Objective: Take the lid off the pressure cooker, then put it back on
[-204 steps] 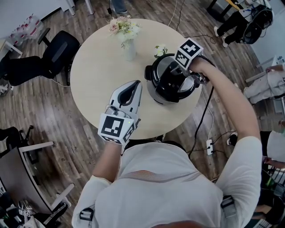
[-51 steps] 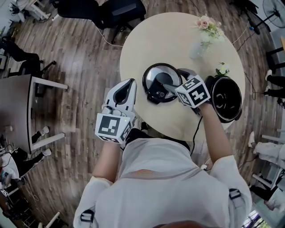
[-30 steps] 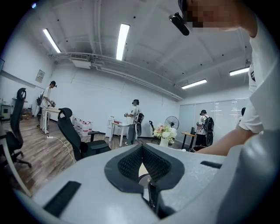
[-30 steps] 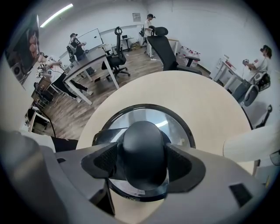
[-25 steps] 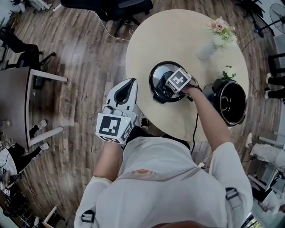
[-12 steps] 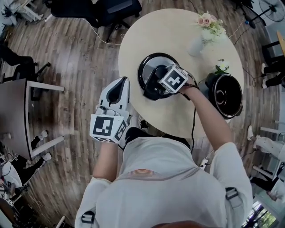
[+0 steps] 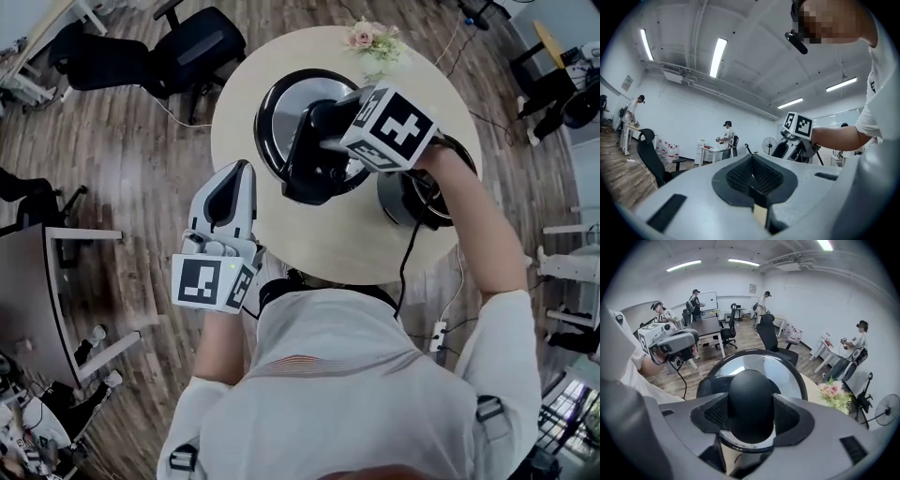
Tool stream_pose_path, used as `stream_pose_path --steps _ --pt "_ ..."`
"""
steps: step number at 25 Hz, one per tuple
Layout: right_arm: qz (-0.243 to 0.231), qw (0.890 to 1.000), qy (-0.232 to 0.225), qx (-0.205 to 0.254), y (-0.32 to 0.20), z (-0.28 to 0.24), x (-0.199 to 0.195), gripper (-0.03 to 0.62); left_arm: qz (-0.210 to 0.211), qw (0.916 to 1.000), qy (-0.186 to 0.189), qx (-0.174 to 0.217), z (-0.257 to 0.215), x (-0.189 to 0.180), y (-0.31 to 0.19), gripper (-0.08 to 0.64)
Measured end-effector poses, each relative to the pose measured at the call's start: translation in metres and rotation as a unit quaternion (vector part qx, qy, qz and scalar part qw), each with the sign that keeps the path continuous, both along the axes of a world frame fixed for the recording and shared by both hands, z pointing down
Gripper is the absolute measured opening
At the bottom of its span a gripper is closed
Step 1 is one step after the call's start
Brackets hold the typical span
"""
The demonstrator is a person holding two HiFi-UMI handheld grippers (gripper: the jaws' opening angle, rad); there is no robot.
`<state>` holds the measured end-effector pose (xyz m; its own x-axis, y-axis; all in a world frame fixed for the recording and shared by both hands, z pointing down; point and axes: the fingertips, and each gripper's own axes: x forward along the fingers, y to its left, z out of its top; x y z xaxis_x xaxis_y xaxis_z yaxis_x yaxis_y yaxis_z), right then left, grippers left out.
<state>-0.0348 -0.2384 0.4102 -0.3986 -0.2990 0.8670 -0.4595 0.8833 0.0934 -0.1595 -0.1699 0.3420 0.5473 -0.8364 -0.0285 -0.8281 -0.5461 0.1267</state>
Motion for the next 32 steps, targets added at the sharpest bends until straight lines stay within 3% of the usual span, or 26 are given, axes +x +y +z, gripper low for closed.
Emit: stream_pose_path --steps 7,12,18,24,32 --pt "0.077 0.996 0.044 0.001 0.007 -0.048 0.117 0.282 0.080 0.9967 0.012 0.012 -0.010 0.069 -0.010 0.006" --pt "0.140 0.987 0.074 -0.020 0.022 -0.029 0.203 0.282 0.130 0.9914 0.003 0.013 -0.005 0.134 -0.012 0.006" --pt "0.224 0.969 0.087 -0.061 0.060 0.007 0.283 0.282 0.185 0.9826 -0.007 0.010 -0.004 0.198 0.004 0.005" --pt "0.272 0.954 0.088 -0.091 0.062 0.043 0.322 0.282 0.217 0.9761 -0.013 0.007 -0.004 0.247 0.016 0.006" --pt "0.272 0.951 0.082 -0.120 0.060 0.063 0.317 0.282 0.211 0.9773 -0.017 -0.002 0.002 0.245 0.018 0.006"
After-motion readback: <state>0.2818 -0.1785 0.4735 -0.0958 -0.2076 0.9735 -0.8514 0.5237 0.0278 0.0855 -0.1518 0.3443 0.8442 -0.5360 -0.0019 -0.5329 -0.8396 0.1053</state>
